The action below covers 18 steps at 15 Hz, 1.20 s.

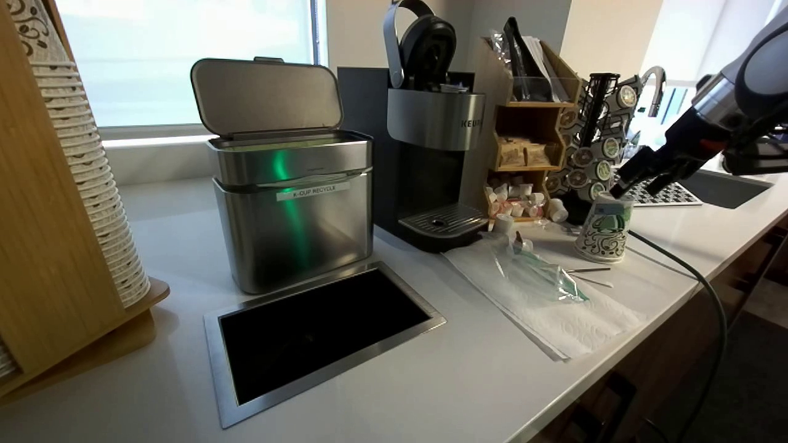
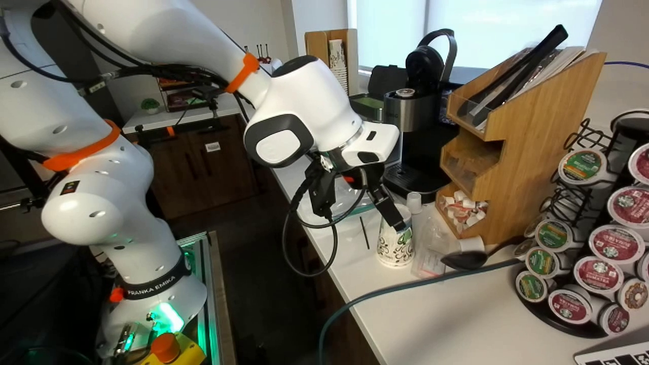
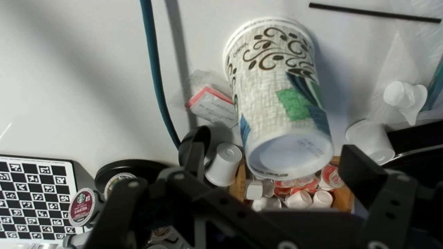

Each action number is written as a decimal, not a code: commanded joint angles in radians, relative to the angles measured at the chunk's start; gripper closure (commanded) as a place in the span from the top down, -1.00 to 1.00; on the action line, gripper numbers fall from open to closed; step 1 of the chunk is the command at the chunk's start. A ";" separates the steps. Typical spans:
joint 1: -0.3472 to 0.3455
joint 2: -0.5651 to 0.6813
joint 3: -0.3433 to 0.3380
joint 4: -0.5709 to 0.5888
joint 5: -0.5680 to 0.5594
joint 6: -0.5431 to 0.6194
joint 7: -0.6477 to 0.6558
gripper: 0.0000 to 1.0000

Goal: Place the two stacked coffee cups upright then put one coffee pod inside the cups.

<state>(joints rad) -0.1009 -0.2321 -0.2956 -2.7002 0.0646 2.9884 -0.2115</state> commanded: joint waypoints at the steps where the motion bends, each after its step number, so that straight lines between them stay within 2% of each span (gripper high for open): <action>1: 0.031 0.007 -0.018 -0.024 0.034 0.066 -0.016 1.00; 10: 0.072 0.062 -0.057 -0.026 0.060 0.067 -0.031 1.00; 11: 0.072 0.073 -0.058 -0.024 0.056 0.073 -0.035 0.94; 12: 0.091 0.080 -0.073 -0.020 0.066 0.079 -0.061 0.46; 14: 0.130 0.083 -0.096 -0.023 0.081 0.110 -0.107 0.41; 18: 0.201 0.088 -0.137 -0.027 0.078 0.184 -0.172 -0.23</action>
<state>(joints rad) 0.0407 -0.1573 -0.3957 -2.7215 0.1137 3.1176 -0.3236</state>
